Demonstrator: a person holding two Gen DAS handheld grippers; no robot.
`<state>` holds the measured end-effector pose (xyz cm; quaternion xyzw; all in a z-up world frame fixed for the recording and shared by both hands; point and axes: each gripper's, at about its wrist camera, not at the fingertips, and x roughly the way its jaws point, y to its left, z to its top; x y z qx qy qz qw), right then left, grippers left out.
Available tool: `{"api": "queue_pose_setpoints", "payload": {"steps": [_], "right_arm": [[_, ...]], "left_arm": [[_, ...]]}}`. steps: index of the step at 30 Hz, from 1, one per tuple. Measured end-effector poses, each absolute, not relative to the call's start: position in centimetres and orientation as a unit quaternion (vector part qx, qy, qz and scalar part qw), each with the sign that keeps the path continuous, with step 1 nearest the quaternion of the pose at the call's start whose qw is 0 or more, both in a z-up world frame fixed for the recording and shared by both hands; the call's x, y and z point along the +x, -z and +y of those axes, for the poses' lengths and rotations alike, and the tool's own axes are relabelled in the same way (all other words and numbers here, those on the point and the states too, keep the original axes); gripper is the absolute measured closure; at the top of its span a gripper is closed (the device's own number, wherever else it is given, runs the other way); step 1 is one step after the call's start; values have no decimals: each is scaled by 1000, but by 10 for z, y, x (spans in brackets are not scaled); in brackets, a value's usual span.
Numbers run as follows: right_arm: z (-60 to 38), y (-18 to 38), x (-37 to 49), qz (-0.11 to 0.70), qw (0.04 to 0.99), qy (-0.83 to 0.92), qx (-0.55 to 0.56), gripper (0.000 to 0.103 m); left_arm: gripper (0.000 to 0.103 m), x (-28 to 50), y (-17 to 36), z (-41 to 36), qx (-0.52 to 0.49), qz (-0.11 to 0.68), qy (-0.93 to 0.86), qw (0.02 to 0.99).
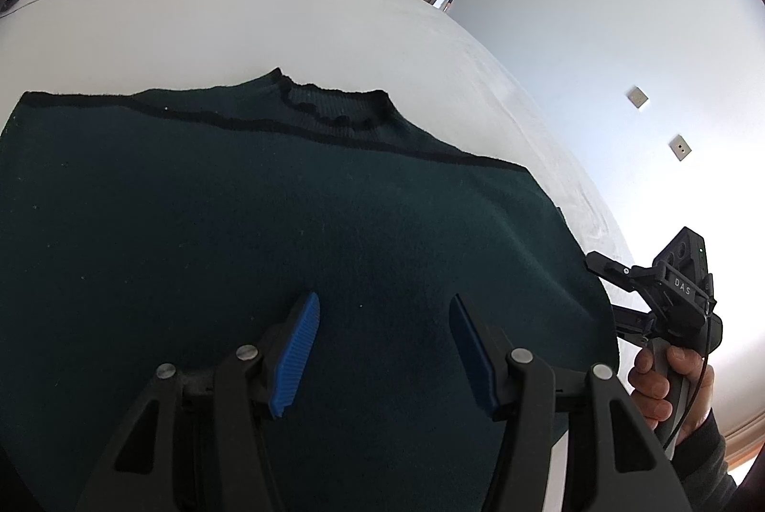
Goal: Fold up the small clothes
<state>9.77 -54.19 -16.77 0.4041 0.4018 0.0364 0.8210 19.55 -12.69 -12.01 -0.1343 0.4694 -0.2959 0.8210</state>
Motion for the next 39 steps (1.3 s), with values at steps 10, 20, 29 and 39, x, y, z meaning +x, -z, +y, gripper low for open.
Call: {"api": "queue_pose_setpoints", "payload": {"steps": [10, 20, 29, 39], "right_arm": [[-529, 174, 108, 424, 822, 9, 378, 90], [-485, 122, 110, 422, 851, 4, 311, 91], [-349, 73, 138, 455, 858, -106, 211, 91], [-246, 109, 161, 527, 824, -144, 153, 62]], "left_arm": [[65, 206, 131, -119, -147, 483, 283, 816], [88, 215, 138, -102, -183, 497, 287, 799], [46, 213, 125, -59, -299, 468, 294, 778], [29, 215, 120, -9, -368, 466, 290, 751]]}}
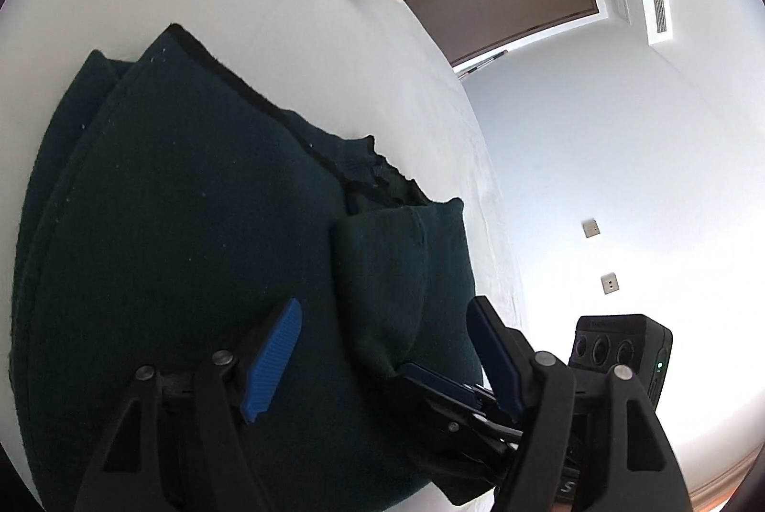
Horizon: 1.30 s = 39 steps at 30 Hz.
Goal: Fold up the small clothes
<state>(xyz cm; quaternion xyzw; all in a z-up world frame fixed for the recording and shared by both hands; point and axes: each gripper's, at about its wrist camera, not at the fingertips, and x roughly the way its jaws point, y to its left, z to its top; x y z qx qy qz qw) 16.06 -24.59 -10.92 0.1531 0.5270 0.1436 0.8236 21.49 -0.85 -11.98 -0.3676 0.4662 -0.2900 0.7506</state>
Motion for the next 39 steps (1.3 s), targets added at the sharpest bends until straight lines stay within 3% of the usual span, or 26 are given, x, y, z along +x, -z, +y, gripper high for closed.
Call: {"api": "queue_pose_setpoints", "payload": {"steps": [1, 2, 9, 21, 24, 26, 28, 31, 39], "right_arm": [[-247, 106, 156, 521, 824, -151, 162, 50], [-251, 102, 149, 516, 826, -153, 168, 46], [-317, 78, 87, 477, 847, -118, 204, 46], [-384, 88, 42, 408, 857, -122, 292, 46], [-390, 91, 35, 410, 855, -116, 297, 46], [-388, 95, 32, 418, 854, -115, 289, 46], [-387, 99, 29, 421, 855, -113, 280, 46], [-384, 106, 25, 428, 861, -100, 254, 46], [-365, 111, 33, 432, 875, -90, 199, 46]], "left_arm": [[28, 214, 121, -9, -367, 469, 290, 749], [28, 214, 122, -10, -367, 471, 291, 748], [19, 213, 117, -29, -334, 493, 285, 751], [21, 222, 117, -93, -276, 546, 298, 733], [31, 227, 119, -93, -270, 553, 291, 733], [44, 229, 120, -90, -266, 556, 285, 734], [70, 232, 123, -86, -266, 561, 276, 734], [85, 235, 127, -74, -279, 562, 274, 729], [88, 238, 107, -72, -269, 545, 290, 739]]}}
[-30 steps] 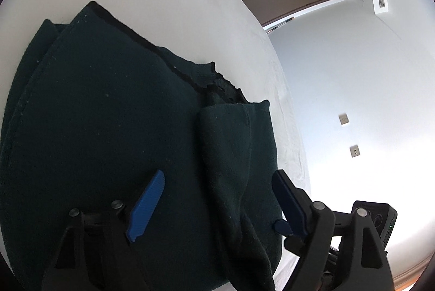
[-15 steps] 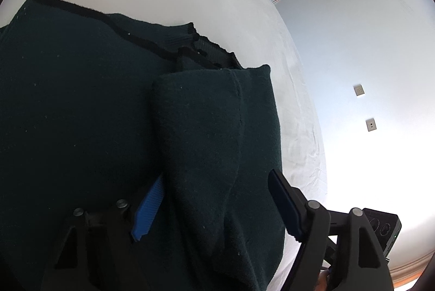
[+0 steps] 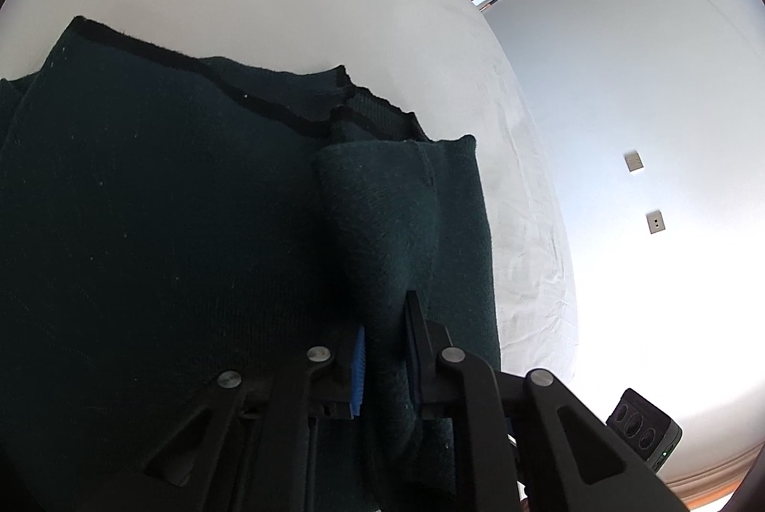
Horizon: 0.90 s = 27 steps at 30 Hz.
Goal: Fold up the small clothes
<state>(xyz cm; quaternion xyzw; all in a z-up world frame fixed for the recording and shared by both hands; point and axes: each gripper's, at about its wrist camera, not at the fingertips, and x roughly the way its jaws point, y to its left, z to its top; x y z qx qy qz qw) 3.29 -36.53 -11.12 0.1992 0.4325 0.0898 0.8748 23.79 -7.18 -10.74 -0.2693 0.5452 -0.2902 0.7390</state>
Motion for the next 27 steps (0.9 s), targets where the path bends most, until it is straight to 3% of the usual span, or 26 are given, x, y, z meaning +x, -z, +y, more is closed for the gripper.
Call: {"api": "queue_pose_setpoints", "payload": {"steps": [9, 14, 27], "right_arm": [[-335, 95, 44, 431, 879, -115, 166, 46], [-304, 85, 45, 428, 881, -144, 142, 46], [-304, 80, 41, 429, 882, -129, 146, 48]], "left_arm": [[90, 246, 80, -41, -283, 532, 314, 734], [90, 252, 62, -36, -235, 533, 314, 750], [90, 256, 90, -1, -292, 542, 300, 729]]}}
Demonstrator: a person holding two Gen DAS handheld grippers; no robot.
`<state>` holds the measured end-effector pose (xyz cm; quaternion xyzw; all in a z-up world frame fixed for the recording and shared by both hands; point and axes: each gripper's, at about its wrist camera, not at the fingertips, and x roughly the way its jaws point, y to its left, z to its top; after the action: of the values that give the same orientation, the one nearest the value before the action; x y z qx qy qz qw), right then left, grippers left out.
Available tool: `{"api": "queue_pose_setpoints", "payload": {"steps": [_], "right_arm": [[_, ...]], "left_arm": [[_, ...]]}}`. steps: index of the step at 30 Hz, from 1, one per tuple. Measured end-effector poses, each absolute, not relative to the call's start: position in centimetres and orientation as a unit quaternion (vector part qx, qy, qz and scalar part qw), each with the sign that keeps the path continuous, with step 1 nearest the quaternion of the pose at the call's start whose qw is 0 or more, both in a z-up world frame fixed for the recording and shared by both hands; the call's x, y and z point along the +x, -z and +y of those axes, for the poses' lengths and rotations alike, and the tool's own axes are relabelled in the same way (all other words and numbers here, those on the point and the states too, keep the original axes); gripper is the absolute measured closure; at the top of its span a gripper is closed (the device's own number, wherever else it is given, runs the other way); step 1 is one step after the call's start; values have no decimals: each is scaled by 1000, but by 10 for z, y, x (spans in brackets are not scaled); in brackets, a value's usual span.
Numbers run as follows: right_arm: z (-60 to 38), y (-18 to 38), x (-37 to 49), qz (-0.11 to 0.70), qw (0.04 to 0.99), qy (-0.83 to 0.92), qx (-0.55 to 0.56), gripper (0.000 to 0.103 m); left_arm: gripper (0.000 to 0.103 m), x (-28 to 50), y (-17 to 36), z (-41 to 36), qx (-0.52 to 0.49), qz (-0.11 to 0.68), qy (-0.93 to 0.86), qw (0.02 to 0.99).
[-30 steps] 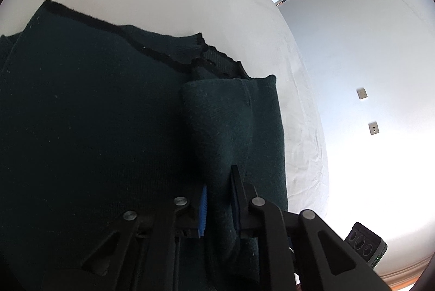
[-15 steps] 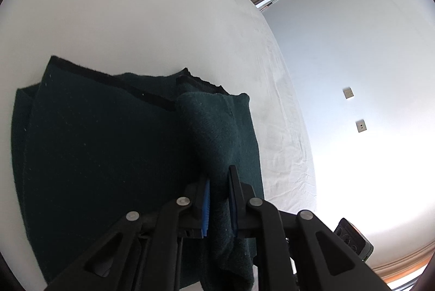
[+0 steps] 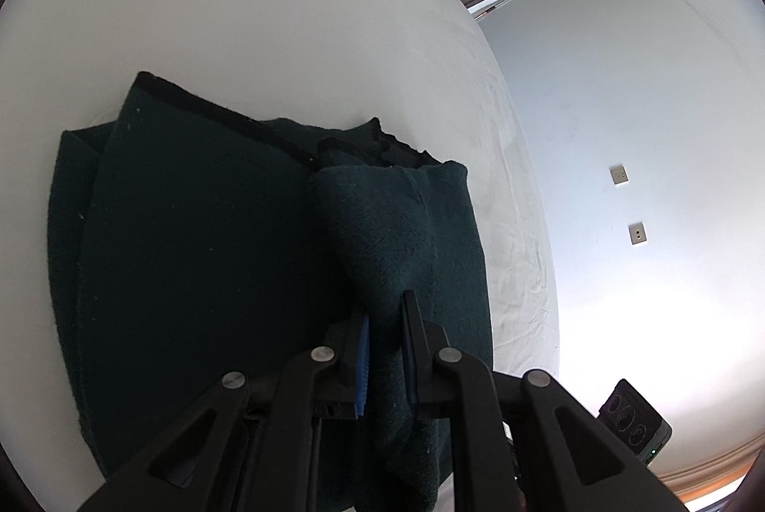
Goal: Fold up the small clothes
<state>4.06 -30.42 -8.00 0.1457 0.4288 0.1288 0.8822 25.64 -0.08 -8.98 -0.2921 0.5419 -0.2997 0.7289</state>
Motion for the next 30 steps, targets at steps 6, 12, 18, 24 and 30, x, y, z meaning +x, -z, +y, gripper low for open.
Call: {"api": "queue_pose_setpoints", "payload": {"steps": [6, 12, 18, 24, 30], "right_arm": [[-279, 88, 46, 446, 873, -155, 124, 48], [-254, 87, 45, 444, 866, -188, 134, 48], [-222, 92, 51, 459, 857, -205, 116, 48], [-203, 109, 59, 480, 846, -207, 104, 48], [-194, 114, 63, 489, 841, -213, 97, 48]], "left_arm": [[91, 259, 83, 25, -309, 531, 291, 733], [91, 258, 69, 65, -308, 521, 269, 749], [91, 263, 79, 88, -299, 536, 240, 752], [91, 252, 97, 100, -306, 539, 225, 752], [91, 246, 100, 109, -312, 534, 218, 755]]}}
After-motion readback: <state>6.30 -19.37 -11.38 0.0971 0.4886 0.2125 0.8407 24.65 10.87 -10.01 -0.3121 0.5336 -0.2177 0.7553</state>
